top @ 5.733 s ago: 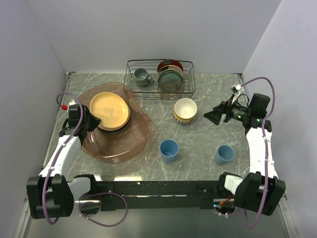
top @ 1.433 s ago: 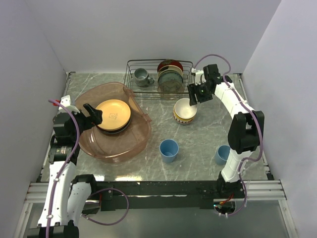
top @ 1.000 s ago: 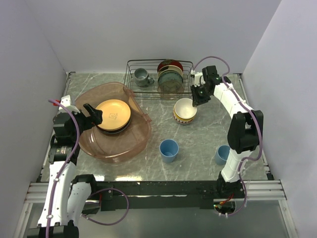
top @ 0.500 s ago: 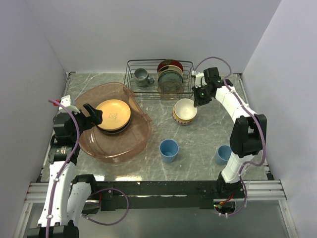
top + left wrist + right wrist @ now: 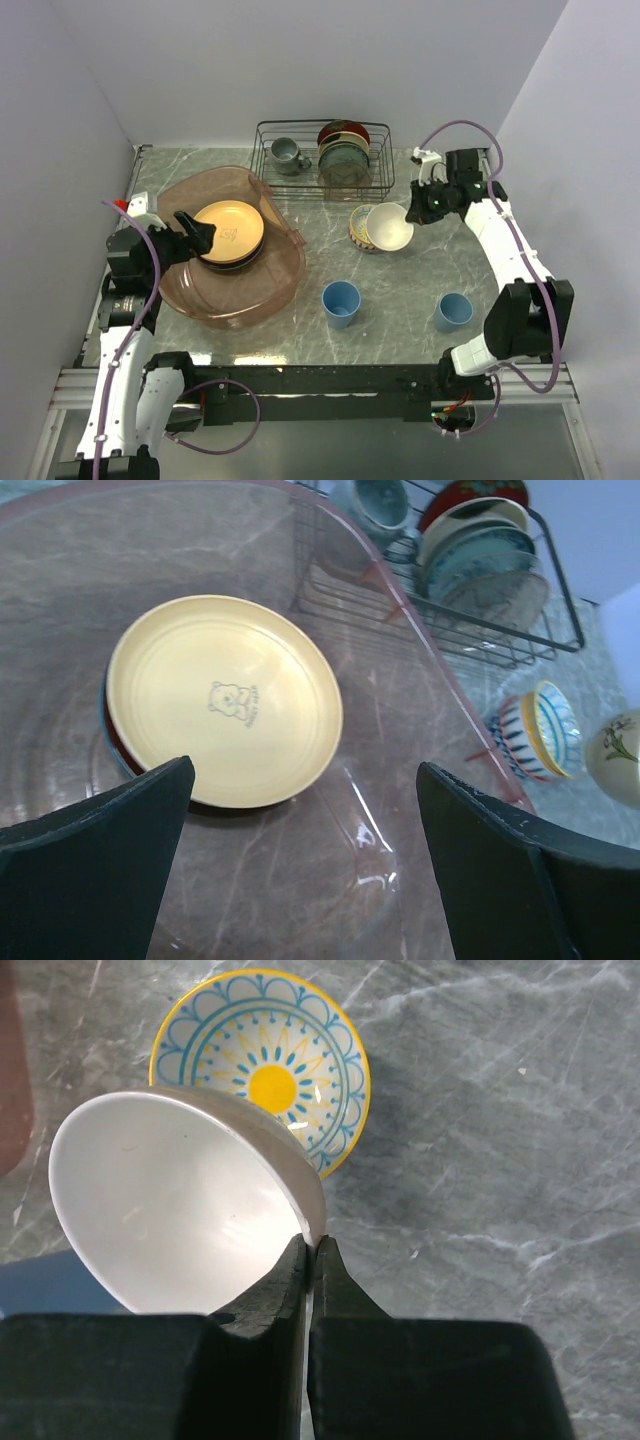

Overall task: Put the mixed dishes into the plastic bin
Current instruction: Pick up the bowl from the center of the board.

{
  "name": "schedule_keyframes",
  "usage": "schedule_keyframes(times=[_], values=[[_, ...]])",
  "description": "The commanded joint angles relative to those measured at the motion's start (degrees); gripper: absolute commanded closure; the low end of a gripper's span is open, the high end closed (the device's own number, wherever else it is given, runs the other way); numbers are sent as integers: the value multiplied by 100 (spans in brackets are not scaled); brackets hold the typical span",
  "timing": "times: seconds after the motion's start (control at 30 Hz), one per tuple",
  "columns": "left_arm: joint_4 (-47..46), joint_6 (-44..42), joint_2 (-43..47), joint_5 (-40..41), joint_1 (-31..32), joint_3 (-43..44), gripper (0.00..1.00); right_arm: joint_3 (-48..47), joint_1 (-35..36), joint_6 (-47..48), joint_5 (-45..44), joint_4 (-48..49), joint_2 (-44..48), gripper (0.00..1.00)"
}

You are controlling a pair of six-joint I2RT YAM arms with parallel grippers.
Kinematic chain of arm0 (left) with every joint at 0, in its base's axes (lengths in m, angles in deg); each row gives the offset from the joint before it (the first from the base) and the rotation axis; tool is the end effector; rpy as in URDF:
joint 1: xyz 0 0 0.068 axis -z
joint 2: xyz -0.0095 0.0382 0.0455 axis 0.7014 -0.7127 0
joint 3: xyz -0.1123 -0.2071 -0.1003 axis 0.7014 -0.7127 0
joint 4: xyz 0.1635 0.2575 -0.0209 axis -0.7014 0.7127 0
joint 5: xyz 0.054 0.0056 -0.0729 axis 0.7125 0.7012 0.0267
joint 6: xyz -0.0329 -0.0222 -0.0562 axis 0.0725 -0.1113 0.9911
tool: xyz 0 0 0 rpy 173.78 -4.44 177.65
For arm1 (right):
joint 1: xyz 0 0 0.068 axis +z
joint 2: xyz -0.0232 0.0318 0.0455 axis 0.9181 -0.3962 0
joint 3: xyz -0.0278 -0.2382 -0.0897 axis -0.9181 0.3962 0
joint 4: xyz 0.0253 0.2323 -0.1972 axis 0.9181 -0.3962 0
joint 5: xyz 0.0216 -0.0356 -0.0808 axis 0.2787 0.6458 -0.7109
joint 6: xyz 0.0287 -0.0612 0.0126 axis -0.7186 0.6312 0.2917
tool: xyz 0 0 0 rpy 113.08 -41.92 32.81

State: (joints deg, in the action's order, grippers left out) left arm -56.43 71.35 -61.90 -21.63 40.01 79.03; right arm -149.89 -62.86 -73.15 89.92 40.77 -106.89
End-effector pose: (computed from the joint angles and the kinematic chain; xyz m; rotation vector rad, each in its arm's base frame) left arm 0.2395 0.0054 0.2996 -0.2852 1.8260 -0.4654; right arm 0.3739 0.0477 0.2699 -0.5620 2.3432 0.4394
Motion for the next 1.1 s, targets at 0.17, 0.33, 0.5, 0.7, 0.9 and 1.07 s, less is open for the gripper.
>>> schedule_keyframes(times=[0.17, 0.33, 0.5, 0.7, 0.9, 1.07], values=[[-840, 1337, 310, -1563, 14, -362, 1, 554, -212, -21, 1002, 737, 1145, 100], [-1209, 2499, 398, -1943, 303, -486, 1, 844, -335, -118, 1275, 922, 1550, 100], [-1078, 2826, 399, -1153, 1469, -126, 1, 1055, -344, -171, 1451, 1053, 1770, 100], [-912, 3081, -75, 323, 3192, 384, 1, 1213, -353, -207, 1548, 1150, 2025, 100], [-587, 3151, -962, 2274, 5002, 1078, 1, 1275, -353, -242, 1609, 1194, 2175, 100], [11, 3318, -2026, 3435, 5884, 1999, 1, 1301, -353, -242, 1653, 1212, 2228, 100]])
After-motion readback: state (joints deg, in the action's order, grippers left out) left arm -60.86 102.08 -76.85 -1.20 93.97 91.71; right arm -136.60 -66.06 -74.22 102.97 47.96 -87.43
